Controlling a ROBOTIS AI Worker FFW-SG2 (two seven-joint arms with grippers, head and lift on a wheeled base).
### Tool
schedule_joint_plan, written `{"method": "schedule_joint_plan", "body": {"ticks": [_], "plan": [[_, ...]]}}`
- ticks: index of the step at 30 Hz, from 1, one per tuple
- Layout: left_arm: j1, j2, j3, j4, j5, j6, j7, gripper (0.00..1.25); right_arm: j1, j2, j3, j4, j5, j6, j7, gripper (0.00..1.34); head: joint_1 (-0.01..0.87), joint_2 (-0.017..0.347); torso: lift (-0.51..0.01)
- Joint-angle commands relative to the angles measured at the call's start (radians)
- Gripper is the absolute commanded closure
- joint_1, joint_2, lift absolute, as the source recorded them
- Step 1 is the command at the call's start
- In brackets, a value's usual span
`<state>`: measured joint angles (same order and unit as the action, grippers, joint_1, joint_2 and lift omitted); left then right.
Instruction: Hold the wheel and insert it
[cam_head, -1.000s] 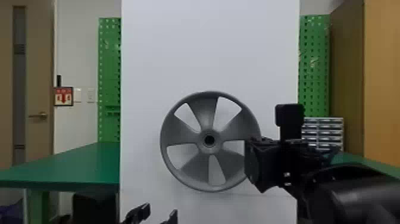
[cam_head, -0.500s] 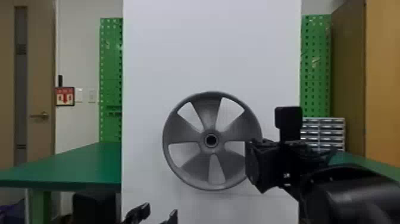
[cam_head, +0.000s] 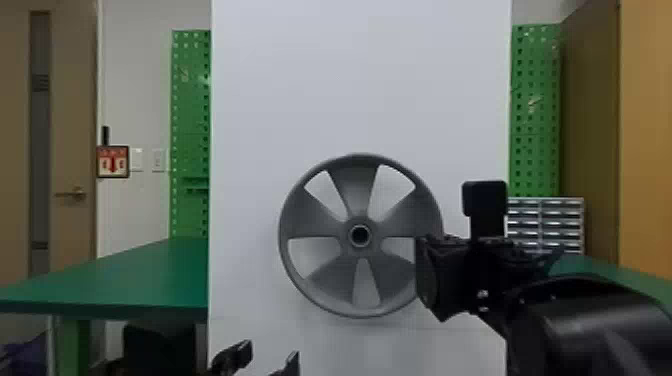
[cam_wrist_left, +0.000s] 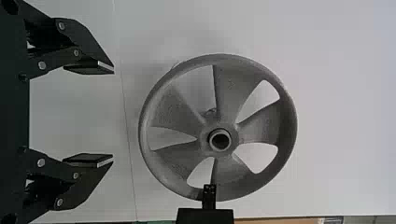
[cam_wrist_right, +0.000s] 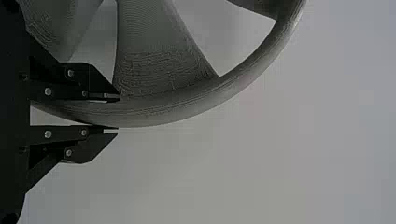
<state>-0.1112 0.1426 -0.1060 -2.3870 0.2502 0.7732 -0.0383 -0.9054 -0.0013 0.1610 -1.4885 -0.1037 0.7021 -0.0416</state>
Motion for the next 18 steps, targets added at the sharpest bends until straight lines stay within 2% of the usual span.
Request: {"method": "schedule_joint_plan", "body": {"ticks": [1,15,16,18], "plan": [[-0.001,0.0,-0.001,0.0,0.0,0.0,0.0,0.56,-0.01,0.002,-0.006,0.022,0.001,-0.006,-0.004,1.17,0.005,0.112,-0.478],[0.001,0.0,0.0,0.0,-0.002,0.0,0.0,0.55,-0.001,0.002,-0.009,0.025,-0.004,-0.01,-0.017,1.16,0.005,0.112,-0.478],[0.001,0.0,0.002,0.0,-0.002,0.0,0.0,0.55,0.002,0.002,-0.009,0.024,-0.008,-0.013,-0.017,1.13,0.005,0.112,-0.478],[0.001,0.0,0.002,0.0,-0.002,0.0,0.0,0.55,0.005,0.002,-0.012,0.024,-0.014,-0.021,-0.017,0.96,0.005,0.112,-0.478]]}}
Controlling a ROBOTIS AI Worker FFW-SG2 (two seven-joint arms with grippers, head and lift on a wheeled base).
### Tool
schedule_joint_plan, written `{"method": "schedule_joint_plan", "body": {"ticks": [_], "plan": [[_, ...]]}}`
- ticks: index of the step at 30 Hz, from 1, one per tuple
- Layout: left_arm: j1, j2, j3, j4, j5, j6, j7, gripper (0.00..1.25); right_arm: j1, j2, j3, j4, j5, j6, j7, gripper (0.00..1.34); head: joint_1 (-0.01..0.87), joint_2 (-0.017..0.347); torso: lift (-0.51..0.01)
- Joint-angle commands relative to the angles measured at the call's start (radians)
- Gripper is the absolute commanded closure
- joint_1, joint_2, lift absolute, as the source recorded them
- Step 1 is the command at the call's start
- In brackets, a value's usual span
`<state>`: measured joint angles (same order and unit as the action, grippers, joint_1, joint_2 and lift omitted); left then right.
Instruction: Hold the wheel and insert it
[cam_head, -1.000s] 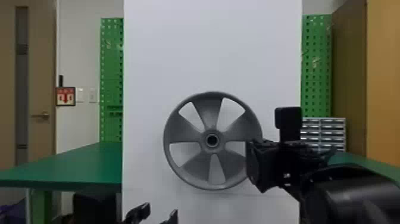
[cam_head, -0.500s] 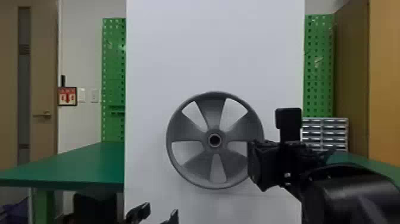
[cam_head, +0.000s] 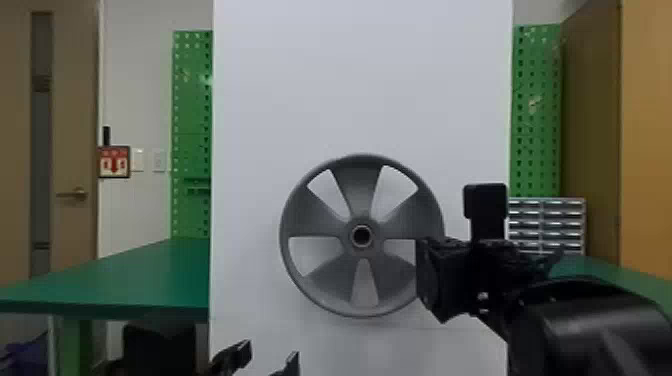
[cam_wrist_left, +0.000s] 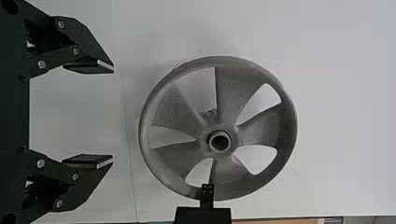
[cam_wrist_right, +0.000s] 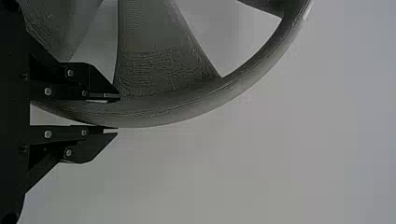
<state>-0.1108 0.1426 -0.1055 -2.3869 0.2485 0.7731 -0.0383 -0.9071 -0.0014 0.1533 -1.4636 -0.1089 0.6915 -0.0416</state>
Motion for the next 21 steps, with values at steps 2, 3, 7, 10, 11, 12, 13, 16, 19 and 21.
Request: {"method": "schedule_joint_plan", "body": {"ticks": [2,3,7,10,11,12,13,16,19,21], "plan": [[0.0,0.0,0.001,-0.002,0.0,0.0,0.0,0.55,0.01,0.002,-0.006,-0.001,-0.015,-0.021,-0.017,0.83,0.005,0.112,-0.478],[0.0,0.0,0.001,0.0,0.0,0.0,0.0,0.55,0.01,0.002,-0.006,-0.001,-0.017,-0.023,-0.017,0.83,0.005,0.112,-0.478],[0.0,0.0,0.001,-0.002,0.0,0.0,0.0,0.55,0.01,0.002,-0.006,-0.003,-0.023,-0.026,-0.017,0.73,0.005,0.112,-0.478],[0.0,0.0,0.001,0.0,0.0,0.0,0.0,0.55,0.011,0.002,-0.005,-0.003,-0.028,-0.029,-0.017,0.68,0.005,0.112,-0.478],[0.0,0.0,0.001,0.0,0.0,0.0,0.0,0.55,0.011,0.002,-0.003,-0.003,-0.028,-0.029,-0.017,0.65,0.005,0.112,-0.478],[0.0,0.0,0.001,0.0,0.0,0.0,0.0,0.55,0.011,0.002,-0.001,-0.003,-0.029,-0.03,-0.017,0.63,0.005,0.112,-0.478],[0.0,0.0,0.001,-0.002,0.0,0.0,0.0,0.55,0.011,0.002,-0.001,-0.003,-0.031,-0.033,-0.017,0.62,0.005,0.112,-0.478],[0.002,0.0,0.0,-0.002,0.0,0.0,0.0,0.55,0.013,0.002,-0.001,-0.003,-0.034,-0.038,-0.015,0.58,0.005,0.112,-0.478],[0.0,0.0,0.0,-0.002,0.0,0.0,0.0,0.55,0.011,0.002,0.0,-0.003,-0.038,-0.038,-0.015,0.52,0.005,0.112,-0.478],[0.002,0.0,0.0,0.0,-0.002,0.0,0.0,0.55,0.013,0.002,0.002,-0.003,-0.041,-0.041,-0.015,0.48,0.005,0.112,-0.478]]}}
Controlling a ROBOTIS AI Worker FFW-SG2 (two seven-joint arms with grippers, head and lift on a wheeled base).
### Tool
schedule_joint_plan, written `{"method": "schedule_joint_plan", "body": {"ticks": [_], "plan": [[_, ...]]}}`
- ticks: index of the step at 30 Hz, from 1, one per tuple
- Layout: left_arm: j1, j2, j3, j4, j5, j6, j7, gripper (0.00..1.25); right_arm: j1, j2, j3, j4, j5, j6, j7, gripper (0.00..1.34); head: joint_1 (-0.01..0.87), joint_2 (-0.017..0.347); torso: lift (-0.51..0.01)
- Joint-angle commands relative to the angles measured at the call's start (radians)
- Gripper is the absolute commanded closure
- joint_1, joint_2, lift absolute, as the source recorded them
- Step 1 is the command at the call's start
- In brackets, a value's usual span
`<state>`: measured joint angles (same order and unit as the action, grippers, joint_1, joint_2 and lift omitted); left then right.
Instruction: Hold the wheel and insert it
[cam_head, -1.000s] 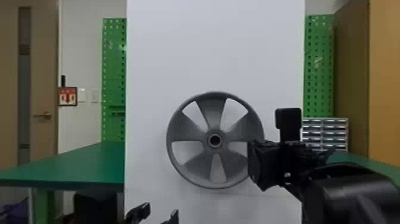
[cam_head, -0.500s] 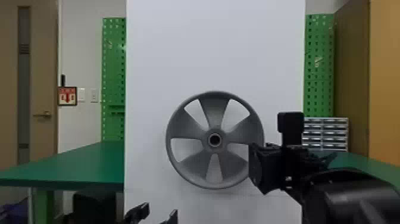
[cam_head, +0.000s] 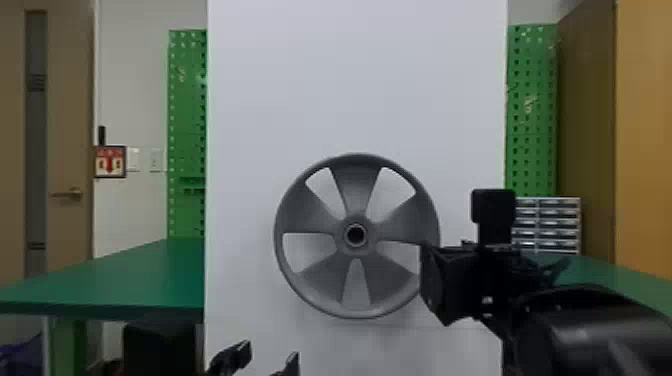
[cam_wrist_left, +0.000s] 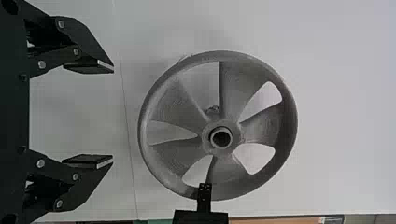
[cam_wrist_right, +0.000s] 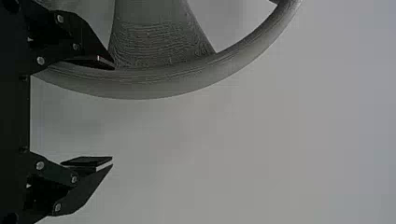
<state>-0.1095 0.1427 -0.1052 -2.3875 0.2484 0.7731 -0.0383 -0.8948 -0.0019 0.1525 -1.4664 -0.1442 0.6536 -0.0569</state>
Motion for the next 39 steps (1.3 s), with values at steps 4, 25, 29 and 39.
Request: {"method": "schedule_joint_plan", "body": {"ticks": [4,25,29,39], "plan": [[-0.001,0.0,-0.002,0.001,-0.003,0.0,0.0,0.55,-0.001,0.003,0.007,0.001,-0.015,-0.005,0.002,0.34,0.005,0.112,-0.478],[-0.001,0.0,-0.002,-0.001,-0.003,0.002,0.0,0.55,-0.001,0.003,0.006,0.008,-0.02,-0.023,0.029,0.0,0.005,0.112,-0.478],[-0.001,0.0,-0.001,0.001,-0.003,0.0,0.0,0.55,-0.001,0.003,0.006,0.008,-0.02,-0.023,0.029,0.0,0.005,0.112,-0.478],[0.001,0.0,0.002,-0.001,-0.003,0.0,0.0,0.55,0.014,0.003,0.016,-0.012,-0.034,-0.023,0.029,0.0,0.005,0.112,-0.478]]}}
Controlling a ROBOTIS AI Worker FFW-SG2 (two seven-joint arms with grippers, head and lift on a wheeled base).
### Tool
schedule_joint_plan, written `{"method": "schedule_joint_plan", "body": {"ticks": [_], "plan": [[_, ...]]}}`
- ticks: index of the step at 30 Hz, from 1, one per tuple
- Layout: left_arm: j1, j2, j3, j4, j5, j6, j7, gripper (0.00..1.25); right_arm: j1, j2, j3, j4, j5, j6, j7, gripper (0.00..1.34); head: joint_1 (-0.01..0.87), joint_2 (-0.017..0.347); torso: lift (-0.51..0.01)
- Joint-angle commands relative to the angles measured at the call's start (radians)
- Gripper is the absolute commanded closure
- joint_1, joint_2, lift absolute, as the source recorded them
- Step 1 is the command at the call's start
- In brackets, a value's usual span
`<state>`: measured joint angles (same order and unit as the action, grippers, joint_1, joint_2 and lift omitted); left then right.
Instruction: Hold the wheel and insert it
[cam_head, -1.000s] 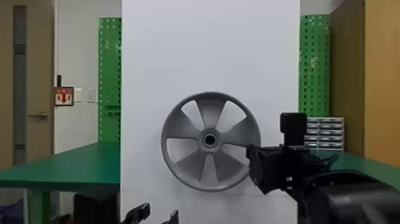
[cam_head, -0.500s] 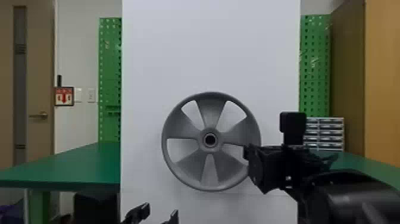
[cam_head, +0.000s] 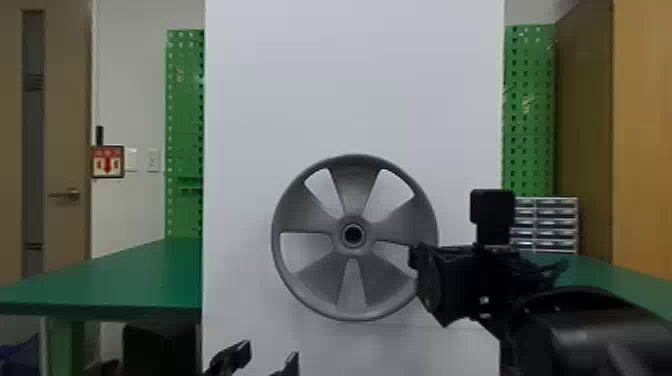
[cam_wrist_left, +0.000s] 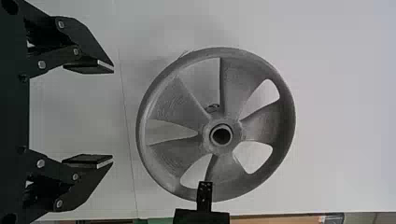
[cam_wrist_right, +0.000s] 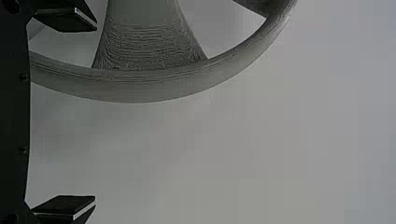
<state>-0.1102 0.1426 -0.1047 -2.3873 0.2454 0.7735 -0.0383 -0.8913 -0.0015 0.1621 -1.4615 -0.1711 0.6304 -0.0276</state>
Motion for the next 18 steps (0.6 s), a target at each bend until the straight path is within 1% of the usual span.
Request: {"method": "schedule_joint_plan", "body": {"ticks": [1,7,18], "plan": [[0.001,0.0,0.002,-0.001,0.002,0.0,0.0,0.55,0.015,0.002,0.007,-0.026,-0.01,0.0,0.0,0.0,0.005,0.112,-0.478],[0.004,0.0,0.007,-0.001,0.002,0.0,0.0,0.55,0.066,0.002,0.017,-0.111,-0.027,0.003,0.0,0.0,0.005,0.112,-0.478],[0.007,0.0,0.01,-0.001,0.002,0.0,0.0,0.55,0.16,0.002,0.013,-0.277,-0.013,0.046,0.0,0.0,0.005,0.112,-0.478]]}}
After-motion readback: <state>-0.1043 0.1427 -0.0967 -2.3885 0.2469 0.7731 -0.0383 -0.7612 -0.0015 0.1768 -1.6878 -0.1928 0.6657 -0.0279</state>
